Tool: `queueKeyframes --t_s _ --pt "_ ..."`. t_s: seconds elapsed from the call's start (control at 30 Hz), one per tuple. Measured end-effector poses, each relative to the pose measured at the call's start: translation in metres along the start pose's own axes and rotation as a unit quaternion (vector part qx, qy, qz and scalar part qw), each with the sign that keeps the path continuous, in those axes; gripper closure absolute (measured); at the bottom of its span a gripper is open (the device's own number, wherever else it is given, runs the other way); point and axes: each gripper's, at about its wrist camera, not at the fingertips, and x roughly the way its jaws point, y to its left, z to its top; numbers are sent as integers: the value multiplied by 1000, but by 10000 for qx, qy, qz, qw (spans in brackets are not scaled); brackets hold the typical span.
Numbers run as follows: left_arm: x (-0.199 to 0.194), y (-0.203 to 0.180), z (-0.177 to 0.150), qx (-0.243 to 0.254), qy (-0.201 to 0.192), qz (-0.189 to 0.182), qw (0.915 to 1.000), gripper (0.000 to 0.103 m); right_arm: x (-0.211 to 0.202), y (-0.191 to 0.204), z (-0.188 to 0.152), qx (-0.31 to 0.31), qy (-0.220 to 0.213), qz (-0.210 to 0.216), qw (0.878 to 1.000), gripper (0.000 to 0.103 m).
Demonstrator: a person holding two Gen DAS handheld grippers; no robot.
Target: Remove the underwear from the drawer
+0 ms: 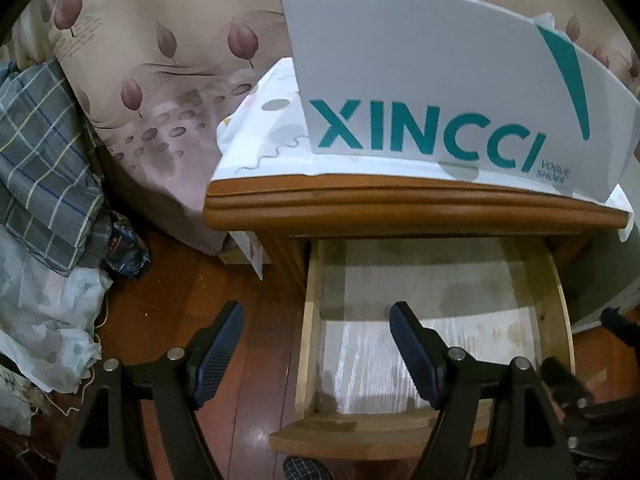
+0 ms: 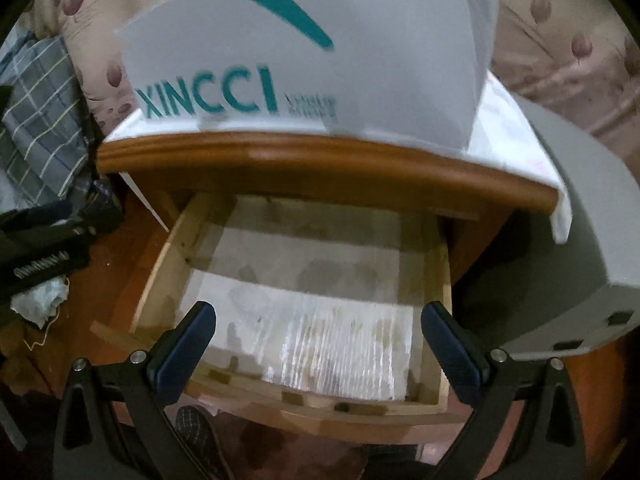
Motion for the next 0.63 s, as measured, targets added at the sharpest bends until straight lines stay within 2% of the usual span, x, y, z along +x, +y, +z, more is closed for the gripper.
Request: queueKeyframes --t_s 0.13,0.33,0.43,0.63 --pt "6 -10 -1 83 118 -72 9999 26 15 -2 -5 98 273 81 9995 2" --pt "9 -23 -4 319 104 -57 9994 26 16 5 -6 -101 233 -57 9997 2" --pt "7 -23 -5 350 9 -69 9994 26 18 4 -7 -81 291 -39 9995 2" --pt "9 -22 -5 308 111 -68 9994 26 20 4 -8 -113 299 -123 9994 2"
